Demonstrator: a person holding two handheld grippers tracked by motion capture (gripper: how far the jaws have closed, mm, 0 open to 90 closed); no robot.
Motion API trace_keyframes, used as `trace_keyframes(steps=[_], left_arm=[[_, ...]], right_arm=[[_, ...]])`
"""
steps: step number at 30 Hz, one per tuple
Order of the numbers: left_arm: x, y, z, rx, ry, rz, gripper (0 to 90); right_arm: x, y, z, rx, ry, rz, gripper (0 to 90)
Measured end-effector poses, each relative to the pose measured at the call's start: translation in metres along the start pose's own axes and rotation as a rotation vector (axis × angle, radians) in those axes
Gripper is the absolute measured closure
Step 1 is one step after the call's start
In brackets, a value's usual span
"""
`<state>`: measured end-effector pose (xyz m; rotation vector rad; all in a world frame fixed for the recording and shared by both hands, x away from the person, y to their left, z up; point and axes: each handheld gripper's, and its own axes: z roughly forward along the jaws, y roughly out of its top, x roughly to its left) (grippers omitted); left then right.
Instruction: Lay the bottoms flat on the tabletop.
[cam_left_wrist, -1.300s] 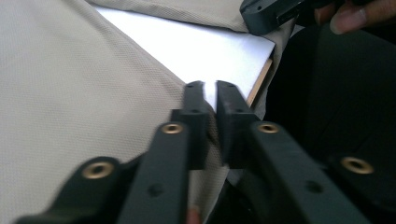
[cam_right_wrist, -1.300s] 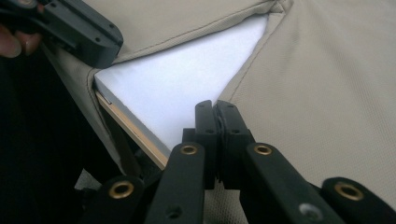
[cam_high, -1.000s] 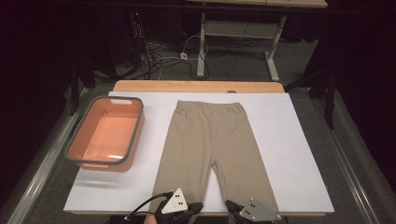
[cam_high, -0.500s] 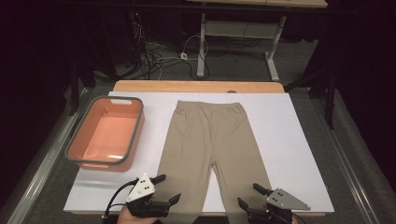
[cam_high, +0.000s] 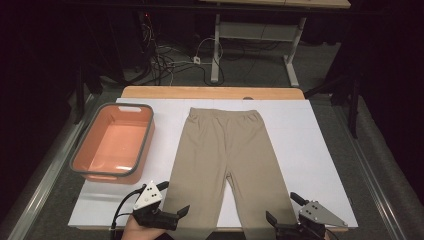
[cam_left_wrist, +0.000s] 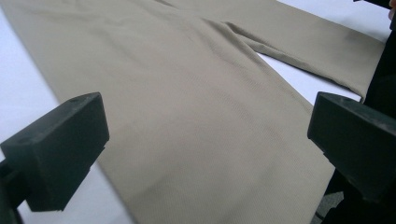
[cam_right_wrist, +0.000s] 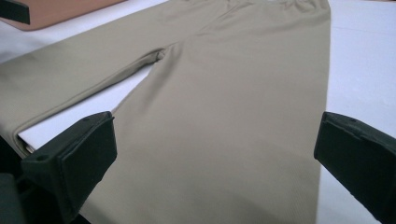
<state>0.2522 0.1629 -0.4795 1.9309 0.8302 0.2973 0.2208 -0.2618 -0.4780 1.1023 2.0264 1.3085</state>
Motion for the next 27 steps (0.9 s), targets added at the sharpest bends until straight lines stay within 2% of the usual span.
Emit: trace_keyframes(steps=[7,13,23,27], left_arm=[[-0.001,0.0,0.004,-0.003,-0.004,-0.006,0.0],[0.001,-0.002,-0.001,-0.01,0.017,-0.026,0.0],[0.008,-0.012,-0.015,0.012,0.061,-0.057,0.0],[0.01,-0.016,-0.018,0.026,0.073,-0.054,0.0]], right_arm=[[-0.002,-0.001,-0.004,-0.005,-0.006,0.002,0.0],[0.002,0.005,-0.001,-0.021,-0.002,-0.006,0.0],[0.01,0.022,0.02,-0.04,0.018,-0.013,0.0],[0.015,0.03,0.031,-0.04,0.033,-0.016,0.0]])
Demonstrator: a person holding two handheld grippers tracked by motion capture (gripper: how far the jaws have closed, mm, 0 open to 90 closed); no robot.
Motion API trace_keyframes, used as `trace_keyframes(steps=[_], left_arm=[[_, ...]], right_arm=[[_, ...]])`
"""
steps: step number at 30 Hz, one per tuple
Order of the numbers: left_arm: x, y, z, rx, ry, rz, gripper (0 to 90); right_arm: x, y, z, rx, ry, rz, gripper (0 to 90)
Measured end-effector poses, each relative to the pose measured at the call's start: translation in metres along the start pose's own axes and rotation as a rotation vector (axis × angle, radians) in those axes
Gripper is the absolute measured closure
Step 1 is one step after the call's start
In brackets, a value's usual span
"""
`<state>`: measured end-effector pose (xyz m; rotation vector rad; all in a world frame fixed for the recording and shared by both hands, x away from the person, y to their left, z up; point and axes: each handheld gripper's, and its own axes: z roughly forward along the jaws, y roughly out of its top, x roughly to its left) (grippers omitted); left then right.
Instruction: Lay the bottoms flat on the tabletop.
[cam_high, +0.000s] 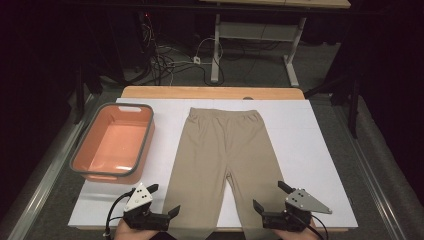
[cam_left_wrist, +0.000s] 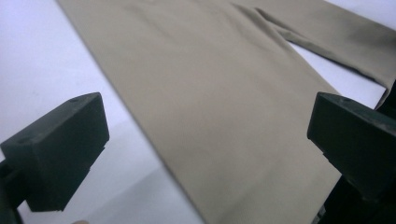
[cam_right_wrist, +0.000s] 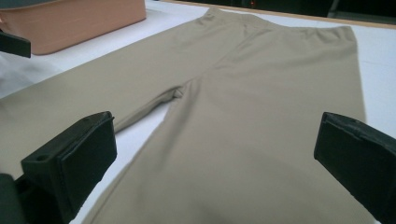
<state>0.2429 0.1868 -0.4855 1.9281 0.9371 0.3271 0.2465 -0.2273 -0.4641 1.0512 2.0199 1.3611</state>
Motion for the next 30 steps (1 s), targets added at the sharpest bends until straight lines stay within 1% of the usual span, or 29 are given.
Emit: trace_keyframes(steps=[2,5,7,9,11,13,16,18,21,23,26,30], left_arm=[[0.0,-0.003,0.0,0.016,0.005,0.006,0.0],[0.0,-0.008,0.0,0.03,0.003,-0.006,0.0],[-0.001,-0.01,0.001,0.042,0.005,0.004,0.0],[-0.002,-0.01,0.002,0.048,0.011,0.02,0.0],[-0.003,-0.01,0.002,0.05,0.011,0.024,0.0],[-0.002,-0.011,0.002,0.057,0.011,0.024,0.0],[-0.001,-0.011,0.002,0.06,0.012,0.007,0.0],[-0.001,-0.011,0.002,0.068,0.014,0.009,0.0],[-0.001,-0.012,0.002,0.083,0.008,0.015,0.0],[0.0,-0.012,0.002,0.087,0.005,0.017,0.0],[0.0,-0.01,0.003,0.09,0.002,0.023,0.0],[0.0,-0.01,0.004,0.102,0.002,0.022,0.0]], right_arm=[[0.002,0.004,0.006,-0.01,0.009,-0.003,0.0],[0.005,0.008,0.015,-0.006,0.018,0.002,0.0],[0.007,0.011,0.02,-0.005,0.02,-0.009,0.0],[0.008,0.014,0.026,0.008,0.019,-0.021,0.0],[0.009,0.017,0.032,0.007,0.024,-0.021,0.0],[0.01,0.019,0.038,0.012,0.028,-0.022,0.0],[0.012,0.023,0.047,0.018,0.035,-0.025,0.0],[0.013,0.025,0.053,0.024,0.037,-0.022,0.0],[0.014,0.027,0.062,0.039,0.031,-0.032,0.0],[0.015,0.028,0.066,0.048,0.031,-0.039,0.0],[0.015,0.03,0.07,0.038,0.03,-0.032,0.0],[0.015,0.033,0.075,0.053,0.027,-0.038,0.0]])
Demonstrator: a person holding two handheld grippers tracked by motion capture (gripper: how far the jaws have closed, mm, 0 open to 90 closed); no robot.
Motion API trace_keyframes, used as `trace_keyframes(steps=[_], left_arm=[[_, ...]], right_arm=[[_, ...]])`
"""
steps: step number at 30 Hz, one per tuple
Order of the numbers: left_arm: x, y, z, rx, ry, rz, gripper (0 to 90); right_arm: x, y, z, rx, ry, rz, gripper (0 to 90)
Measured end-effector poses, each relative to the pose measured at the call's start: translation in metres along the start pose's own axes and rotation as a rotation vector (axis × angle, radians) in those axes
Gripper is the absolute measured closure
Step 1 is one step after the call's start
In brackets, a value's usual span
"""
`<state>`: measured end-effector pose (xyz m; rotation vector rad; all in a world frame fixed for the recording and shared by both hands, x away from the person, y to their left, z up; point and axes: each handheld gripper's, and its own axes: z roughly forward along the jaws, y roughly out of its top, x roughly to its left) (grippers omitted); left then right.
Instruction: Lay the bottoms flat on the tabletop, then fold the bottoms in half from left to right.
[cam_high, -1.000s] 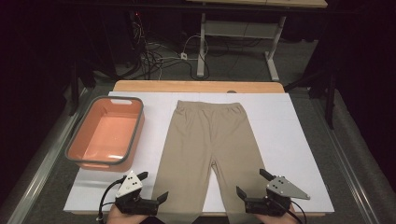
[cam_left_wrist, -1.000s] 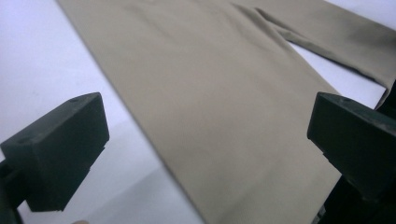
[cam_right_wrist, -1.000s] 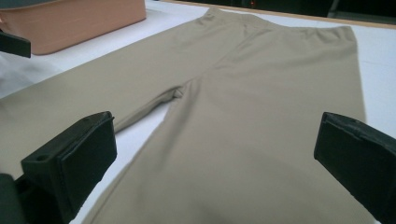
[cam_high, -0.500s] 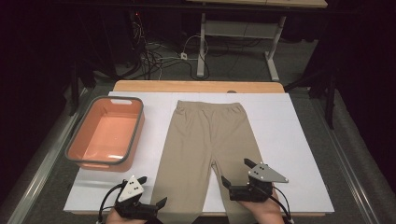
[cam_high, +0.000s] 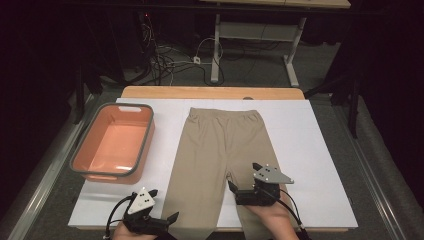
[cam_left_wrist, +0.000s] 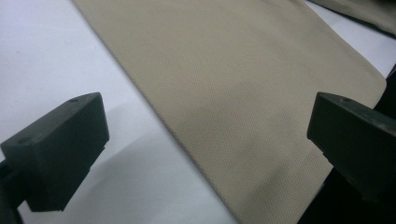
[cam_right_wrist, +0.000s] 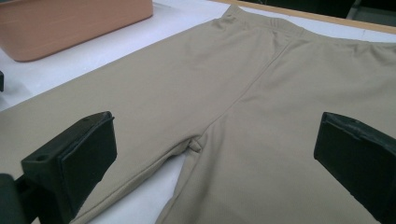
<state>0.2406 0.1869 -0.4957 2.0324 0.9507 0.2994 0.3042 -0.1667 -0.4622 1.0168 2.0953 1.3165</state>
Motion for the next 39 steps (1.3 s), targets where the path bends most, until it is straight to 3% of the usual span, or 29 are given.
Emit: trace_keyframes(steps=[14,24,34,39], left_arm=[[0.0,-0.003,-0.001,0.001,0.004,-0.012,0.0],[-0.001,-0.002,0.001,0.007,0.012,-0.011,0.0],[-0.004,-0.009,-0.001,0.014,0.029,-0.013,0.2],[-0.007,-0.013,-0.006,0.011,0.035,0.006,12.5]], right_arm=[[0.01,0.015,0.025,-0.007,0.037,-0.003,0.0],[0.009,0.022,0.045,0.001,0.055,0.0,0.0],[0.006,0.028,0.053,0.013,0.061,-0.005,0.0],[0.006,0.033,0.055,-0.004,0.068,-0.01,0.0]])
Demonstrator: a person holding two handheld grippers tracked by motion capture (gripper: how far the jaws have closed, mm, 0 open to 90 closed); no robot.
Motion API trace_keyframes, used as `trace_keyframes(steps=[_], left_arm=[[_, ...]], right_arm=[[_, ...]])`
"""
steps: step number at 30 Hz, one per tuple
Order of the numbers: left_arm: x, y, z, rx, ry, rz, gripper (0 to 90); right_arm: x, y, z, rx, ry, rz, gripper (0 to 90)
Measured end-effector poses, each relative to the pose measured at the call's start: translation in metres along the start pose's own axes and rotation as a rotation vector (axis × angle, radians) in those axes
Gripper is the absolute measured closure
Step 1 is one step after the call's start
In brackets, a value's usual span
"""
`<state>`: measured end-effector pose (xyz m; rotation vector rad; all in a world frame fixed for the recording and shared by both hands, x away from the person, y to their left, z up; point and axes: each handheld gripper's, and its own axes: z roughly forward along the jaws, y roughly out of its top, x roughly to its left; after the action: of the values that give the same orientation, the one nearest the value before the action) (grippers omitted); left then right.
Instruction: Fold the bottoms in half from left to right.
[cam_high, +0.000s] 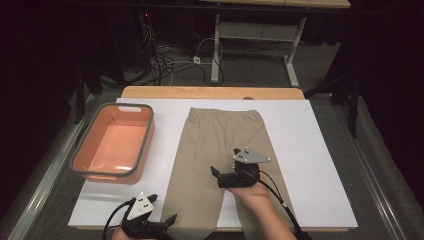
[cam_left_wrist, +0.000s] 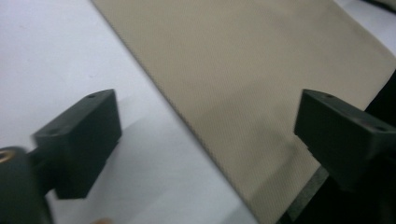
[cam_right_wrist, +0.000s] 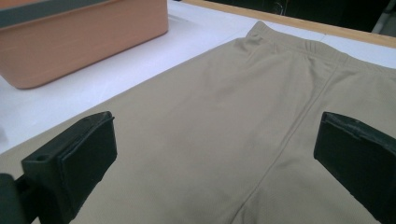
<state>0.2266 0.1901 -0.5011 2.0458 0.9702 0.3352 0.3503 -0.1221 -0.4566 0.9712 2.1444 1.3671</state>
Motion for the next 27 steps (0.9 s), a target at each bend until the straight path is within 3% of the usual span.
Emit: trace_keyframes(steps=[8,11,18,23,27], left_arm=[[-0.009,-0.009,-0.012,0.007,0.016,0.007,35.7],[-0.015,-0.013,-0.013,-0.002,0.025,0.021,39.2],[-0.028,-0.021,-0.016,-0.034,0.038,0.008,55.3],[-0.029,-0.022,-0.016,-0.045,0.033,-0.018,70.0],[-0.031,-0.024,-0.013,-0.06,0.032,0.024,84.7]], right_arm=[[0.002,0.0,0.01,0.007,0.019,-0.001,0.2],[0.005,0.001,0.014,0.017,0.024,-0.013,0.2],[0.016,0.006,0.022,0.015,0.04,-0.035,1.1],[0.025,0.008,0.029,0.033,0.057,-0.048,1.4],[0.036,0.011,0.038,0.045,0.075,-0.052,3.2]])
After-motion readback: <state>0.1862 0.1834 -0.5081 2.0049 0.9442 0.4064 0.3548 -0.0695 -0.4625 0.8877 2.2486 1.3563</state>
